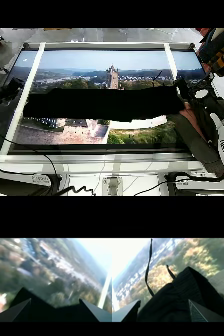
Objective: Fold the clothes and pants, and hang the long-sleeved shirts on hangers.
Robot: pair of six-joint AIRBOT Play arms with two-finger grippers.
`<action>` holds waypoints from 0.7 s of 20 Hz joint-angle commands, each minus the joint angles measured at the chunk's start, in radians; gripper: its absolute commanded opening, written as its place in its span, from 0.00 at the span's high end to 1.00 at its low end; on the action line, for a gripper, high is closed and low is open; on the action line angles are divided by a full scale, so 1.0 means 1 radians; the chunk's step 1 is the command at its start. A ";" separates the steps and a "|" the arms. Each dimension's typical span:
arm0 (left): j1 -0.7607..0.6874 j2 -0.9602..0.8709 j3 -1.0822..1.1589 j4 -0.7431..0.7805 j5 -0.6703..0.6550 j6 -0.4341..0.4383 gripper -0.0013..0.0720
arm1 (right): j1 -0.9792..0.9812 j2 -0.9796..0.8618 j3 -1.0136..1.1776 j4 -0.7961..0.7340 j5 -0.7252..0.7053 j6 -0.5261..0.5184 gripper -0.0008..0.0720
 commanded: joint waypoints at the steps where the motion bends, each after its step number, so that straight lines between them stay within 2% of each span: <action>1: 0.085 0.024 0.005 0.170 -0.275 -0.073 0.23 | 0.001 0.010 0.011 -0.058 0.066 0.002 0.07; 3: 0.152 0.027 -0.024 0.238 -0.429 -0.098 0.23 | 0.001 0.011 0.011 -0.077 0.096 0.002 0.07; 5: 0.199 0.051 -0.113 0.234 -0.471 -0.096 0.23 | 0.001 0.011 0.011 -0.084 0.116 0.002 0.07; 7: 0.213 0.080 -0.219 0.198 -0.395 -0.095 0.22 | 0.003 0.011 0.011 -0.084 0.135 0.002 0.07; 8: 0.211 0.080 -0.251 0.148 -0.365 -0.093 0.18 | 0.003 0.011 0.011 -0.084 0.146 -0.011 0.07; 9: 0.198 0.072 -0.274 0.093 -0.348 -0.065 0.08 | 0.005 0.011 0.011 -0.083 0.159 -0.054 0.07; 10: 0.177 0.058 -0.285 0.053 -0.335 -0.052 0.02 | 0.010 0.011 0.012 -0.083 0.184 -0.107 0.07; 12: 0.126 0.023 -0.285 0.004 -0.283 -0.037 0.02 | 0.024 0.011 0.012 -0.082 0.236 -0.158 0.07; 14: 0.061 -0.008 -0.285 -0.011 -0.169 -0.014 0.02 | 0.054 0.011 0.013 -0.082 0.249 -0.175 0.07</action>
